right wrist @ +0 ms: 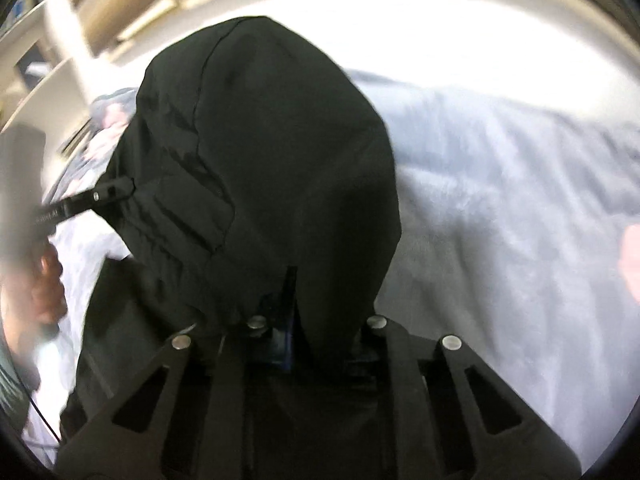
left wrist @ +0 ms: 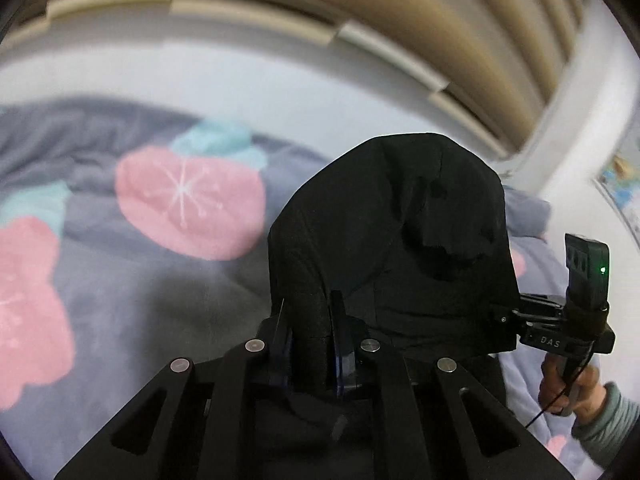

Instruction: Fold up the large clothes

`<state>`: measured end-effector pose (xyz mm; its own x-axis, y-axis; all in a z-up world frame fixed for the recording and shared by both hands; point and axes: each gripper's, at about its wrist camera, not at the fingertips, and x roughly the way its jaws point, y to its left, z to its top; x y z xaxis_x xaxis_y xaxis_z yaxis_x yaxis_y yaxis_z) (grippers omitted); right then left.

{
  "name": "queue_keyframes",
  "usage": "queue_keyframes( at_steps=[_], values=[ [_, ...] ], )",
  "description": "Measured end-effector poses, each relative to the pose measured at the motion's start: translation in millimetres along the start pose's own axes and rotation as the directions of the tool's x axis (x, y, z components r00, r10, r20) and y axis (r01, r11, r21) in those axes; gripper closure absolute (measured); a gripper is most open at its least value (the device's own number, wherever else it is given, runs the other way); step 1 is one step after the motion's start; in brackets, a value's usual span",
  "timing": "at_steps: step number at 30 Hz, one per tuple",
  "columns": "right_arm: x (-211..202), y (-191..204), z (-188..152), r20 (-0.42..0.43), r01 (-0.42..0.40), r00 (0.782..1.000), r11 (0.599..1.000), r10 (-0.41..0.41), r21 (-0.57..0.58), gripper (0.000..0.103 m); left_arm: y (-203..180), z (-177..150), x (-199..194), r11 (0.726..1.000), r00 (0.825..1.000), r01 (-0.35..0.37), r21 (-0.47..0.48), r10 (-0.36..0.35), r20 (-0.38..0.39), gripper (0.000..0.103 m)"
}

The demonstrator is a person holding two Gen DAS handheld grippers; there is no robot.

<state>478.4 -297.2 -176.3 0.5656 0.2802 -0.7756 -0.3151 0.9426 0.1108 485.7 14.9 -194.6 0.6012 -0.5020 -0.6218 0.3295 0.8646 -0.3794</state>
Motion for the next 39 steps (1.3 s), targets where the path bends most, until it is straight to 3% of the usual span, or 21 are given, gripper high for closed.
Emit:
queue_keyframes(
  at_steps=[4, 7, 10, 11, 13, 14, 16, 19, 25, 29, 32, 34, 36, 39],
  values=[
    [-51, 28, -29, 0.074, 0.064, 0.995, 0.996, -0.059, -0.064, 0.091, -41, -28, -65, 0.997, 0.999, -0.009, 0.074, 0.005, 0.051, 0.088],
    [-90, 56, -67, 0.131, 0.139, 0.984, 0.984, -0.124, -0.111, 0.091, -57, -68, -116, 0.992, 0.999, 0.015, 0.123, -0.018, 0.029, 0.086],
    [-110, 82, -111, 0.167, 0.237, 0.963, 0.96, -0.212, -0.148, 0.087, -57, -121, -136, 0.995, 0.999, 0.002, 0.103, 0.003, -0.053, 0.08],
    [-106, 89, -133, 0.161, 0.306, 0.946, 0.936, -0.28, -0.171, 0.083, -53, -139, -134, 0.997, 0.995, -0.016, 0.077, 0.023, -0.092, 0.08],
    [-85, 91, -165, 0.109, 0.42, 0.908, 0.883, -0.405, -0.212, 0.079, -33, -179, -123, 0.996, 0.978, -0.093, 0.006, 0.092, -0.189, 0.084],
    [-75, 88, -177, 0.064, 0.43, 0.902, 0.876, -0.427, -0.218, 0.079, -24, -194, -119, 0.991, 0.967, -0.131, -0.022, 0.123, -0.224, 0.084],
    [-61, 69, -200, -0.071, 0.39, 0.912, 0.908, -0.404, -0.152, 0.079, 2, -218, -118, 0.976, 0.952, -0.176, -0.125, 0.137, -0.275, 0.086],
    [-84, 48, -211, -0.115, 0.346, 0.932, 0.938, -0.344, -0.006, 0.078, 14, -217, -147, 0.964, 0.968, -0.17, -0.205, 0.124, -0.22, 0.088],
    [-144, 19, -176, -0.038, 0.192, 0.981, 0.962, -0.188, 0.195, 0.064, -24, -147, -182, 0.989, 0.991, -0.109, -0.101, 0.1, -0.09, 0.084],
    [-157, 38, -137, 0.028, 0.097, 0.994, 0.973, -0.105, 0.209, 0.054, -61, -101, -159, 0.998, 0.997, -0.049, -0.03, 0.047, -0.063, 0.082],
    [-138, 64, -105, 0.013, 0.093, 0.995, 0.978, -0.097, 0.184, 0.05, -81, -85, -123, 0.999, 0.992, -0.049, -0.006, 0.048, -0.118, 0.078],
    [-119, 82, -102, -0.022, 0.044, 0.999, 0.984, -0.041, 0.172, 0.05, -85, -88, -93, 0.999, 0.983, -0.048, -0.02, 0.043, -0.177, 0.078],
    [-80, 87, -106, -0.101, 0.029, 0.995, 0.985, -0.011, 0.171, 0.05, -86, -105, -70, 0.998, 0.969, -0.055, -0.026, 0.047, -0.241, 0.078],
    [-41, 86, -145, -0.233, 0.055, 0.972, 0.989, -0.022, 0.136, 0.051, -70, -152, -46, 0.993, 0.934, -0.105, -0.058, 0.079, -0.349, 0.079]
  ],
)
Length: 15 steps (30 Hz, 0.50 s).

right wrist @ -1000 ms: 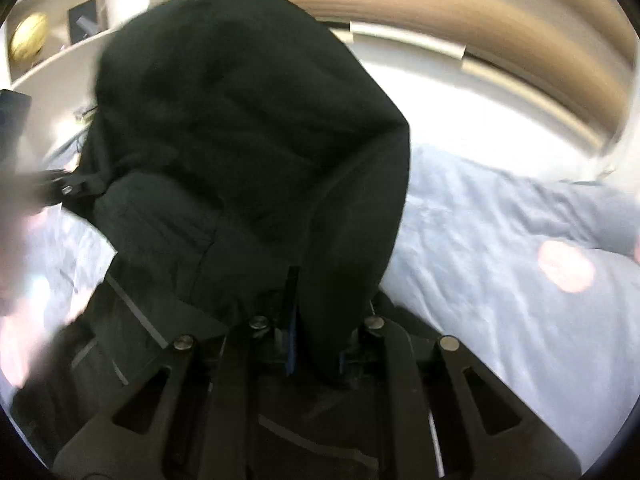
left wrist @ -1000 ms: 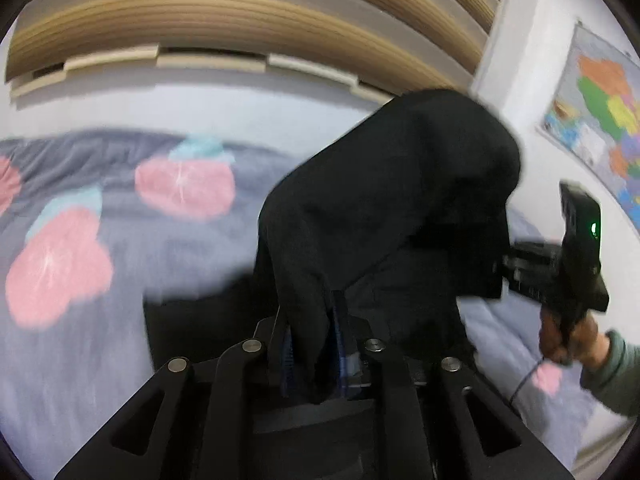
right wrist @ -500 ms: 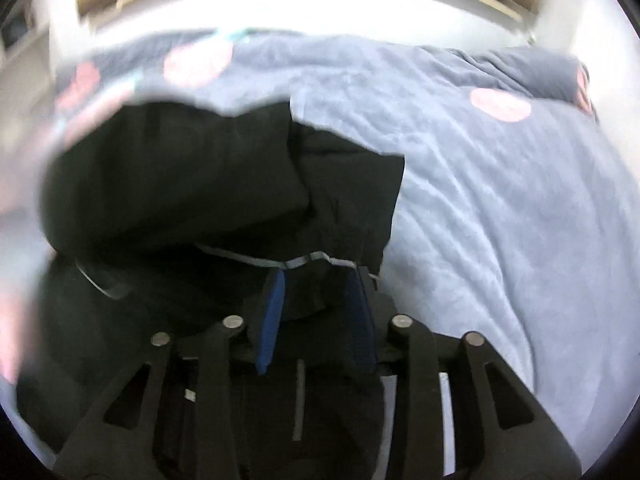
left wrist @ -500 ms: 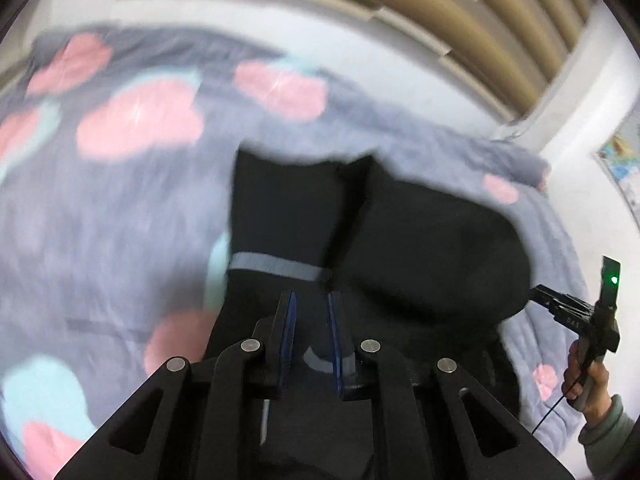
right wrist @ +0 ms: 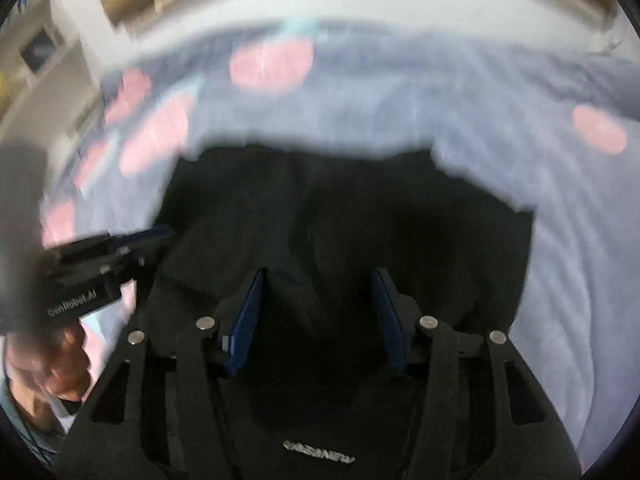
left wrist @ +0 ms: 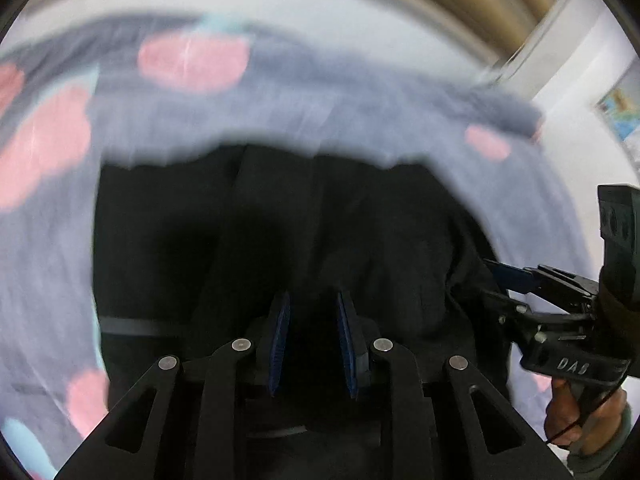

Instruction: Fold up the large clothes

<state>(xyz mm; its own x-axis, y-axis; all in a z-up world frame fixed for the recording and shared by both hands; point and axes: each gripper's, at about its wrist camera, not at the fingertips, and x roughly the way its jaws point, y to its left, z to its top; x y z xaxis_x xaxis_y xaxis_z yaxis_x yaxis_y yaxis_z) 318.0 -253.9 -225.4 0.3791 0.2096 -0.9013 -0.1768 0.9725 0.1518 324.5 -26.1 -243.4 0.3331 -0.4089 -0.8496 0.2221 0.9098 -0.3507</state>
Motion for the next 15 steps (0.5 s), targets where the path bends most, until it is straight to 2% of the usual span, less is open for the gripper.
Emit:
queue_keyframes(
  at_steps=[2, 3, 5, 9, 12, 15],
  values=[
    [37, -10, -34, -0.099, -0.012, 0.995, 0.999, 0.015, 0.03, 0.052, 20, -29, 25, 0.997, 0.998, 0.011, -0.07, -0.015, -0.063, 0.079],
    [44, -12, -40, -0.115, -0.017, 0.993, 0.999, 0.022, 0.045, 0.052, 29, -40, 34, 0.993, 0.996, 0.035, -0.111, -0.044, -0.074, 0.08],
    [62, -20, -56, -0.122, -0.041, 0.991, 0.994, 0.054, 0.105, 0.05, 36, -55, 42, 0.985, 0.995, 0.064, -0.157, -0.075, -0.069, 0.081],
    [67, -17, -53, -0.107, -0.018, 0.994, 0.994, 0.03, 0.111, 0.05, 31, -58, 44, 0.989, 0.998, 0.043, -0.143, -0.05, -0.047, 0.081],
    [51, -19, -46, -0.099, -0.067, 0.992, 0.989, 0.08, 0.13, 0.05, 22, -53, 26, 0.994, 0.999, 0.029, -0.101, -0.031, -0.023, 0.081],
    [8, -25, -43, -0.024, -0.104, 0.994, 0.985, 0.108, 0.136, 0.05, 12, -48, -8, 0.997, 0.998, 0.044, -0.069, -0.041, 0.044, 0.081]
  ],
)
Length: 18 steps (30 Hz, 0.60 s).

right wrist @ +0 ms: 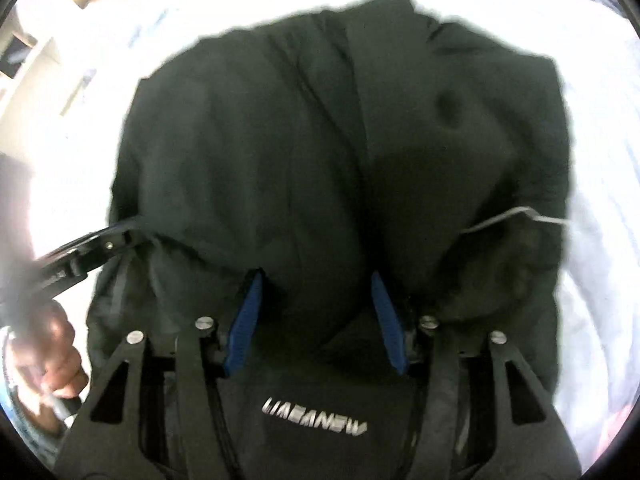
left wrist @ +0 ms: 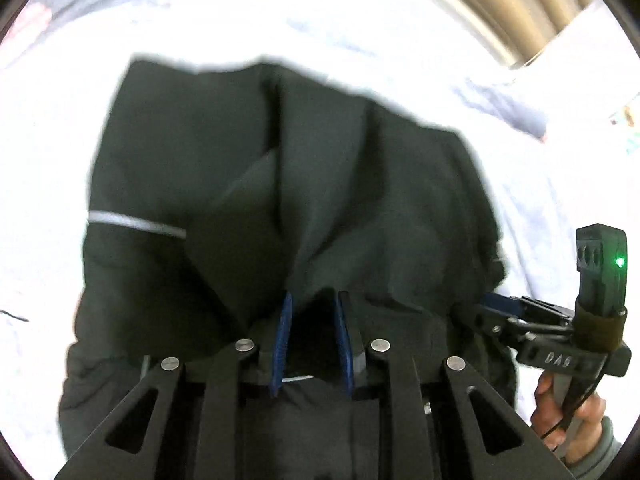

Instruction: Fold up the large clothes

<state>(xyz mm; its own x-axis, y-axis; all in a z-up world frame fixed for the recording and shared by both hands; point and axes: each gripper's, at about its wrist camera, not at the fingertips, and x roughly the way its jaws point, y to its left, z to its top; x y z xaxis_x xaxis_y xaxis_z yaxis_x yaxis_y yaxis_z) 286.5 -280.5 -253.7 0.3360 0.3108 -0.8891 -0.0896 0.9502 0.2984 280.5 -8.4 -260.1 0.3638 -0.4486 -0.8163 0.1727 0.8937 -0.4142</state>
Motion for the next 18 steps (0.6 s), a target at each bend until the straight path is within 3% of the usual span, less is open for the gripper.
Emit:
queue_keyframes(
  at_steps=[2, 5, 7, 9, 11, 14, 18],
  values=[
    [-27, -2, 8, 0.072, -0.008, 0.997, 1.0, 0.007, 0.009, 0.049, -8, 6, -24, 0.999, 0.998, 0.044, 0.008, -0.044, 0.054, 0.08],
    [-36, -13, 26, 0.116, -0.029, 0.993, 0.998, 0.022, 0.058, 0.049, -16, 22, -38, 0.995, 0.989, 0.096, 0.02, -0.098, 0.109, 0.075],
    [-24, -18, 35, 0.101, 0.011, 0.995, 0.997, -0.019, 0.076, 0.049, -16, 28, -25, 0.998, 0.994, 0.051, 0.029, -0.053, 0.091, 0.066],
    [5, -26, 32, 0.044, 0.071, 0.996, 0.991, -0.076, 0.111, 0.05, -5, 34, 1, 1.0, 0.999, 0.014, 0.002, -0.014, 0.033, 0.066],
    [43, -46, 27, -0.07, 0.102, 0.993, 0.978, -0.091, 0.183, 0.051, 17, 27, 34, 0.999, 0.999, 0.002, -0.052, -0.004, -0.043, 0.067],
    [57, -56, 16, -0.061, 0.058, 0.997, 0.971, -0.045, 0.23, 0.051, 33, 19, 54, 0.995, 0.996, 0.027, -0.099, -0.035, -0.08, 0.073],
    [54, -43, 12, -0.057, 0.093, 0.995, 0.978, -0.084, 0.188, 0.051, 38, 13, 54, 0.992, 0.997, 0.045, -0.116, -0.053, -0.064, 0.073]
  ],
)
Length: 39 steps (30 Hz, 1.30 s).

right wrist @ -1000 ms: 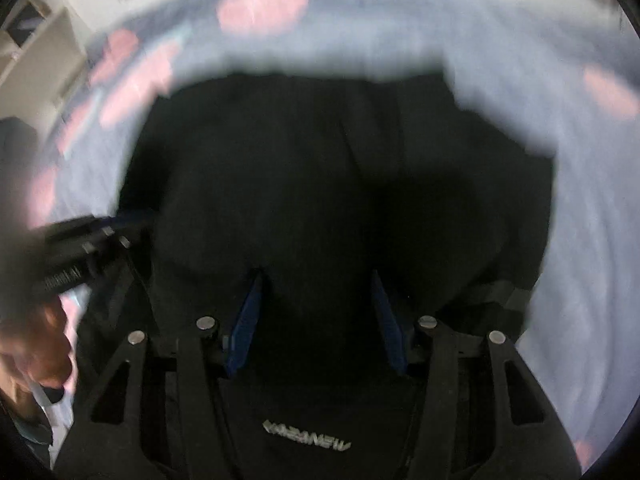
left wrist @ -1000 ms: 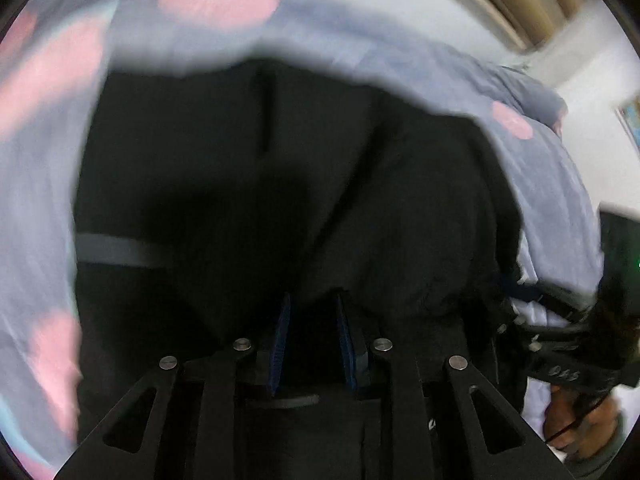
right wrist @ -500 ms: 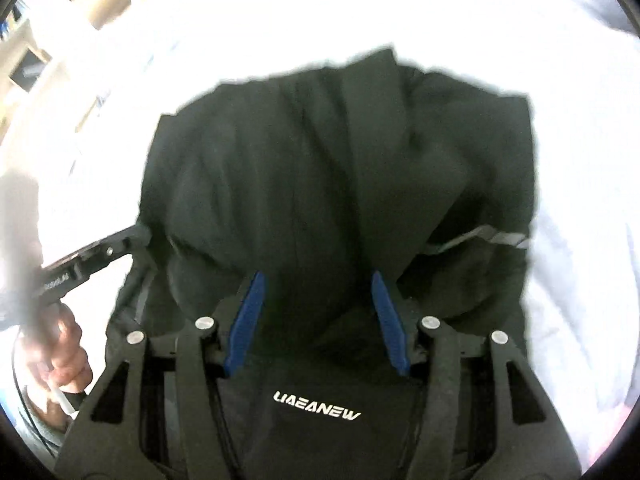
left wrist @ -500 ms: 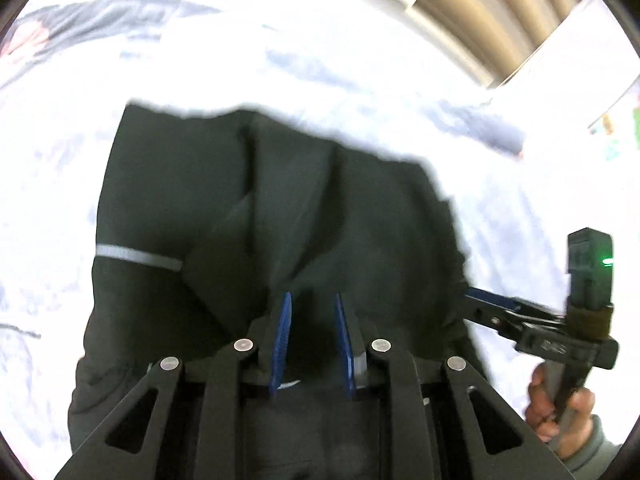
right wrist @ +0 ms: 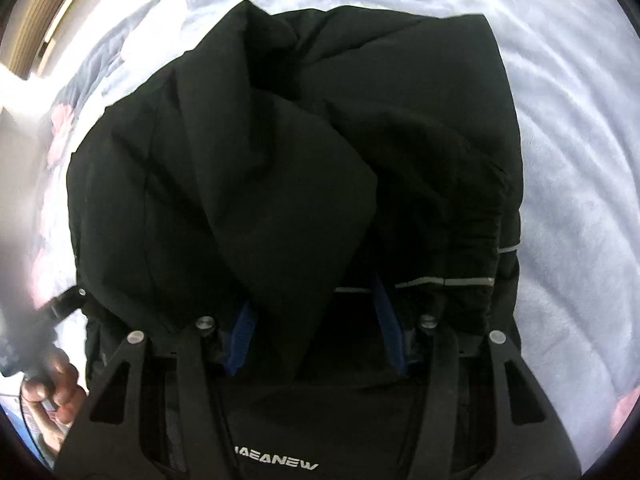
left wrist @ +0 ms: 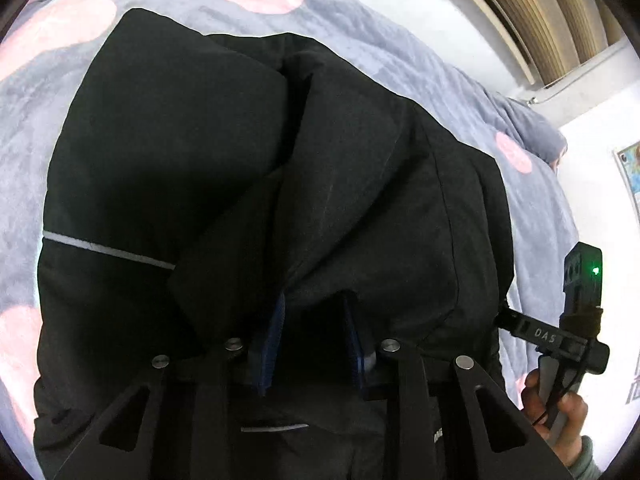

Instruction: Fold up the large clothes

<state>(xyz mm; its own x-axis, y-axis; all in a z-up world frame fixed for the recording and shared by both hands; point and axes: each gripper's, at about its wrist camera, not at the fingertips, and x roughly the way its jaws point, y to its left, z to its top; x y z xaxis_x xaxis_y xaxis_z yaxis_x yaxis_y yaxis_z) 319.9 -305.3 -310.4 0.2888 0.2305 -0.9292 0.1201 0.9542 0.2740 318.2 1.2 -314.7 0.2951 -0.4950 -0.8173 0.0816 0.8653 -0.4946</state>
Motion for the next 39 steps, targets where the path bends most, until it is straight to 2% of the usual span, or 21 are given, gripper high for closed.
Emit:
queue_keyframes(
  at_steps=[4, 7, 10, 13, 15, 21, 30, 36, 39],
  values=[
    [-25, 6, -12, 0.02, -0.019, 1.0, 0.999, 0.02, -0.027, 0.051, -4, -17, -29, 0.999, 1.0, -0.013, 0.034, 0.013, 0.011, 0.073],
    [-48, 1, -38, 0.038, -0.04, 0.998, 0.998, 0.042, -0.041, 0.049, 0, -47, -66, 0.996, 0.998, -0.057, 0.061, 0.056, 0.03, 0.073],
    [-63, -10, -72, 0.016, -0.017, 1.0, 0.999, 0.017, -0.043, 0.049, 15, -79, -104, 0.992, 0.993, -0.114, 0.053, 0.112, 0.043, 0.073],
    [-76, -23, -108, -0.013, 0.006, 1.0, 1.0, -0.006, -0.027, 0.048, 37, -115, -144, 0.987, 0.985, -0.163, 0.005, 0.163, 0.059, 0.073],
    [-90, -31, -134, -0.023, 0.014, 1.0, 1.0, -0.014, -0.003, 0.048, 49, -134, -166, 0.986, 0.984, -0.16, -0.044, 0.163, 0.076, 0.072],
    [-118, -55, -182, -0.015, -0.009, 1.0, 0.995, 0.011, 0.097, 0.047, 82, -180, -220, 0.975, 0.978, -0.133, -0.18, 0.159, 0.137, 0.072],
    [-154, -74, -235, 0.016, -0.003, 1.0, 0.99, 0.001, 0.143, 0.043, 87, -225, -255, 0.966, 0.966, -0.176, -0.191, 0.207, 0.155, 0.072],
    [-159, -86, -270, 0.002, 0.014, 1.0, 0.984, -0.015, 0.179, 0.039, 95, -253, -255, 0.962, 0.968, -0.199, -0.189, 0.223, 0.112, 0.07],
    [-157, -92, -287, -0.014, 0.028, 1.0, 0.981, -0.026, 0.191, 0.039, 103, -266, -248, 0.96, 0.975, -0.186, -0.211, 0.206, 0.08, 0.07]
  ],
)
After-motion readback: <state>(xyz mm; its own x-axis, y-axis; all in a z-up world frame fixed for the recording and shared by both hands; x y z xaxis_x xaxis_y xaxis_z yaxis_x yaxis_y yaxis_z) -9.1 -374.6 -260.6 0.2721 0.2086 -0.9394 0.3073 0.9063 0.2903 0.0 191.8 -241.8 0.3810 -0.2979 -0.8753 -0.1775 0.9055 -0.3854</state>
